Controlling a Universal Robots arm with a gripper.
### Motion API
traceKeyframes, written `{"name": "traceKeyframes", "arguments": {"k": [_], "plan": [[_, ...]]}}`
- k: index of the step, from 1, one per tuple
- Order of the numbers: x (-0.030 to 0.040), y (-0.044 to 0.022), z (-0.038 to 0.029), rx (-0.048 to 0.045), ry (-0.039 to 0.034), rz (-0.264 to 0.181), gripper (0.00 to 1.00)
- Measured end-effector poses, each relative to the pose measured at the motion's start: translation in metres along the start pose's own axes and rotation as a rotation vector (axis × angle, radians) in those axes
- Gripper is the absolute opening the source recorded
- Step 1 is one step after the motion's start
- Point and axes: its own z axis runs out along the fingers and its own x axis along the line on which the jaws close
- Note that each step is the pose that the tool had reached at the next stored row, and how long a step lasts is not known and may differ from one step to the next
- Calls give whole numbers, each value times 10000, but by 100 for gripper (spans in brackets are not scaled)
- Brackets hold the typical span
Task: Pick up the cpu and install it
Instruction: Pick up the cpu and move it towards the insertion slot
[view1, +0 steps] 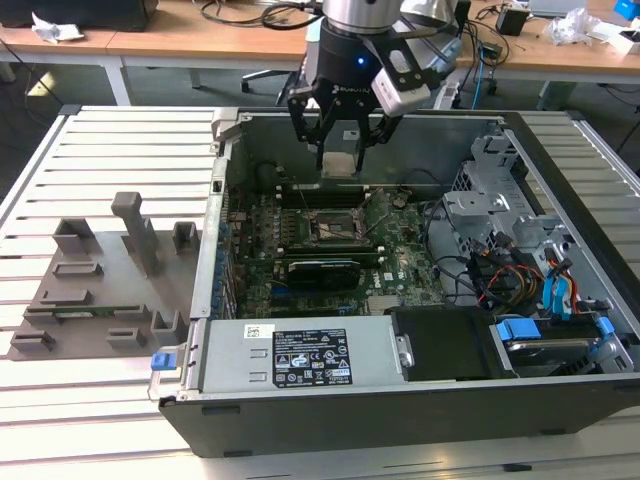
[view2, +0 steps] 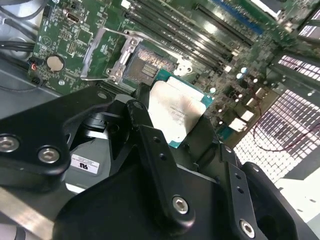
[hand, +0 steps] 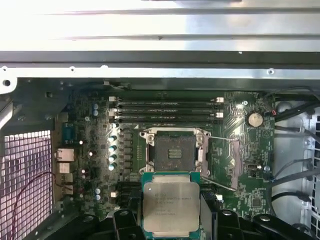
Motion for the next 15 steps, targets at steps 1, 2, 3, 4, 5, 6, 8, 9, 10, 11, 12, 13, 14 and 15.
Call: {"name": "traceKeyframes", "arguments": {"k": [1, 2, 3, 4, 5, 6, 8, 9, 10, 11, 12, 13, 14, 15], "plan": [[-3, 26, 23, 0, 0, 0, 55], [-7, 50, 49, 0, 1, 0, 55], [-13, 61, 64, 1, 1, -1, 55], [-24, 72, 81, 1, 1, -2, 55], [-33, 80, 93, 0, 1, 0, 55], [-44, 90, 106, 0, 3, -1, 55], [-70, 114, 149, 1, 6, 0, 55], [-75, 121, 164, 1, 6, 1, 55], [-79, 129, 179, 0, 7, 1, 55], [-84, 139, 201, -1, 6, 1, 55], [-89, 150, 228, -2, 6, 1, 55], [-96, 162, 257, 3, 8, -5, 55], [-110, 171, 274, 10, 6, -47, 55], [-117, 173, 283, 13, 4, -101, 55]]}}
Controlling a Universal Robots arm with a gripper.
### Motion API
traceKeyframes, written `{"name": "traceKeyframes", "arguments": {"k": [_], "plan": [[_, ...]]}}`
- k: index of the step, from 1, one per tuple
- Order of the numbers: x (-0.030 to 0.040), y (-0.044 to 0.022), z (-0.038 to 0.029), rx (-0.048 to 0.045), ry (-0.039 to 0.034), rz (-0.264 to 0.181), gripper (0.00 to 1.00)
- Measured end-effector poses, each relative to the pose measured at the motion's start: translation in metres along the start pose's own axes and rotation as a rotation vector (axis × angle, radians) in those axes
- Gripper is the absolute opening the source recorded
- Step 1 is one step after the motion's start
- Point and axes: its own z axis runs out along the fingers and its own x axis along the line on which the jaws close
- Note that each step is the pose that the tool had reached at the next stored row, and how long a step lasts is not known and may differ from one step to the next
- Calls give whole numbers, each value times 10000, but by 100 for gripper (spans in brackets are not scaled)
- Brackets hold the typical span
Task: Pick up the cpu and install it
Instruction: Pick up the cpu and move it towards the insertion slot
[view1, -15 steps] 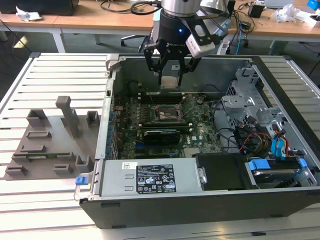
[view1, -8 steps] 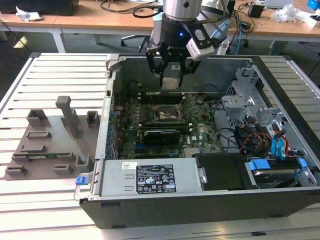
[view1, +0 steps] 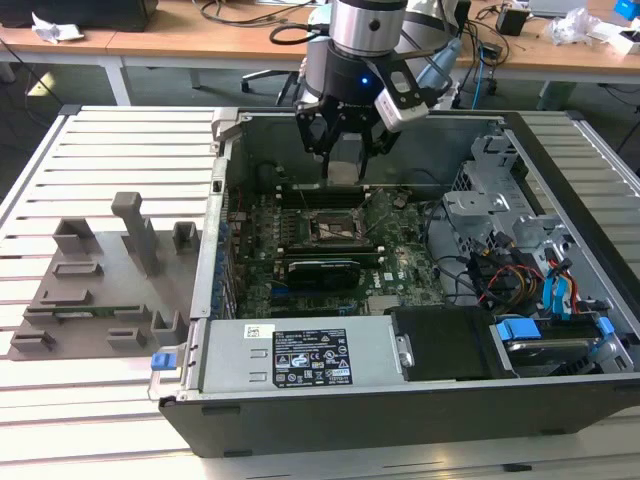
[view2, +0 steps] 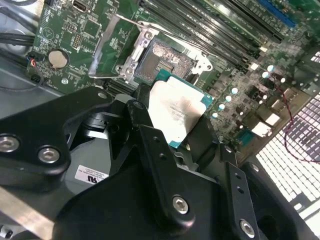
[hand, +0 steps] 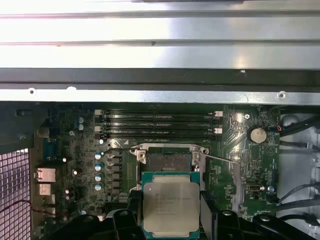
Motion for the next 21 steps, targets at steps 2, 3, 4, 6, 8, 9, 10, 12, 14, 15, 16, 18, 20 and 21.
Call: {"name": "traceKeyframes", "arguments": {"k": [2, 3, 4, 6, 8, 9, 10, 12, 14, 15, 16, 18, 20, 21], "plan": [[-11, 3, 22, 10, -7, -220, 55], [-12, 5, 33, 10, -8, -222, 55], [-13, 8, 57, 10, -9, -223, 55], [-13, 9, 83, 12, -7, -223, 55], [-14, 10, 108, 10, -9, -222, 55], [-15, 11, 119, 10, -9, -221, 55], [-15, 11, 125, 10, -9, -221, 55], [-16, 11, 128, 13, -6, -223, 55], [-16, 11, 129, 11, -8, -223, 55], [-16, 11, 129, 11, -8, -222, 55], [-16, 11, 129, 11, -8, -223, 55], [-16, 11, 130, 10, -8, -222, 55], [-16, 11, 130, 11, -8, -223, 55], [-16, 11, 130, 11, -8, -223, 55]]}}
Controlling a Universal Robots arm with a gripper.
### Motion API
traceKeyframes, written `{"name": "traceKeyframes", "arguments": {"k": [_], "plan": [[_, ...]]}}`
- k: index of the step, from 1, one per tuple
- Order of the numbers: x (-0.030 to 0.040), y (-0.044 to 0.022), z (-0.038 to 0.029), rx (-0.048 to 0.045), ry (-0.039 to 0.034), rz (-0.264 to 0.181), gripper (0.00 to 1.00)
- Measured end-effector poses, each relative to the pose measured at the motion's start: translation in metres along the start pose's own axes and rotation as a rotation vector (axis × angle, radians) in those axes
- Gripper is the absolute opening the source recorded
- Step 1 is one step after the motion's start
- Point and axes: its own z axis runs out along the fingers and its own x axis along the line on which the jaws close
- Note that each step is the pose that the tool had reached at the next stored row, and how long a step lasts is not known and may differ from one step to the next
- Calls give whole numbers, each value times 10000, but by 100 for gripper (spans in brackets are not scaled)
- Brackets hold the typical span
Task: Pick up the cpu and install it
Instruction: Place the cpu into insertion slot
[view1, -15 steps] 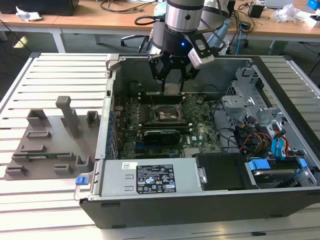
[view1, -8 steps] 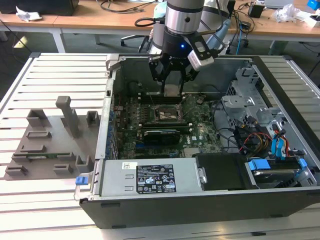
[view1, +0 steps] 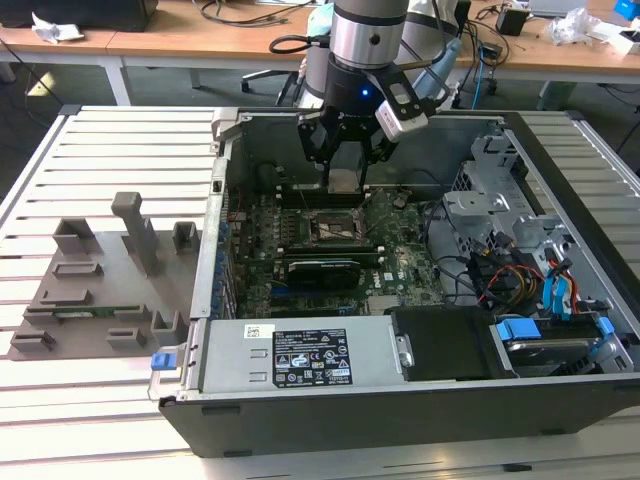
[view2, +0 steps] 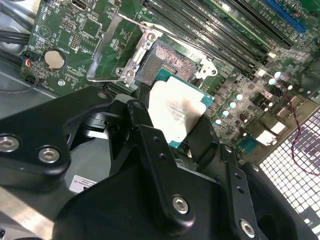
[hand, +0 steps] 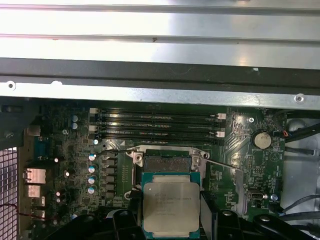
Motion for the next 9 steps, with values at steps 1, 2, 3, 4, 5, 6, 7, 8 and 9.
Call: {"name": "traceKeyframes", "arguments": {"k": [1, 2, 3, 4, 5, 6, 7, 8, 9], "plan": [[0, 0, 0, 0, 0, 0, 55], [0, 0, 0, 0, 1, 0, 55], [0, 0, 1, 0, 0, 0, 55], [0, 0, 1, 0, 0, 5, 55], [0, 0, 1, -2, 2, 48, 55], [0, 0, 1, -5, 5, 151, 55], [0, 0, 2, -9, 8, 246, 55], [0, 0, 2, -13, 13, 375, 55], [0, 0, 2, -16, 16, 455, 55]]}}
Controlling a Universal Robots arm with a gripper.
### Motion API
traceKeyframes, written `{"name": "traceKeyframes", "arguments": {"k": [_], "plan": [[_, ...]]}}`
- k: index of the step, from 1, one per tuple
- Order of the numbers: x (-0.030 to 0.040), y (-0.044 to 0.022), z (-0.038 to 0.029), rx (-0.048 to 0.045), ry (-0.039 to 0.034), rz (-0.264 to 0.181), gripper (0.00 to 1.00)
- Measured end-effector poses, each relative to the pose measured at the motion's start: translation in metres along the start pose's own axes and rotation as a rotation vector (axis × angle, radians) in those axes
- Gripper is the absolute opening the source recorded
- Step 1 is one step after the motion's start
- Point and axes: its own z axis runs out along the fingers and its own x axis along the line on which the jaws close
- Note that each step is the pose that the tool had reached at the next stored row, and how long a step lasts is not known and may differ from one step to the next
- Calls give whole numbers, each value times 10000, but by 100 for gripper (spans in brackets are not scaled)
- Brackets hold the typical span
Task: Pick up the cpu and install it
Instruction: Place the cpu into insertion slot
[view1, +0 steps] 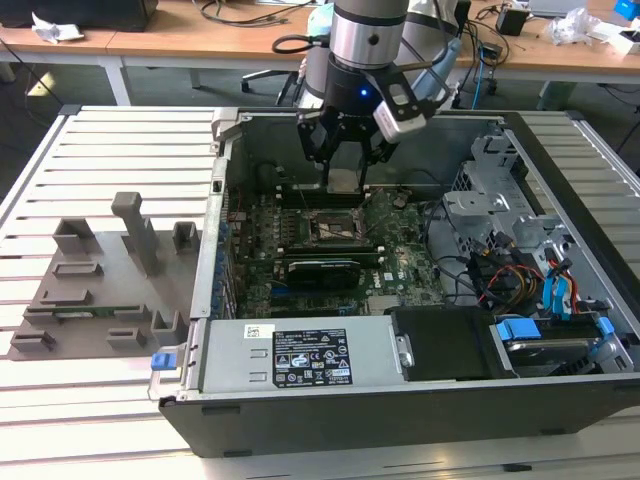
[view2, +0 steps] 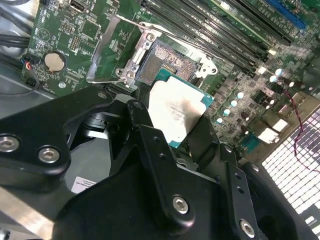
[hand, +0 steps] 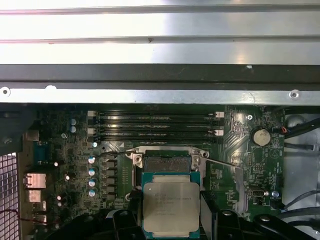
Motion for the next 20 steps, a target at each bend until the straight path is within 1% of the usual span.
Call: {"name": "traceKeyframes", "arguments": {"k": [3, 6, 11, 13, 18, 20], "plan": [[0, 0, 0, -9, 11, 291, 55], [0, 0, 2, -26, 31, 826, 55], [0, 0, 4, -38, 48, 1275, 55], [0, 0, 4, -42, 52, 1380, 55], [0, 0, 6, -58, 71, 1891, 55], [0, 0, 8, -67, 82, 2183, 55]]}}
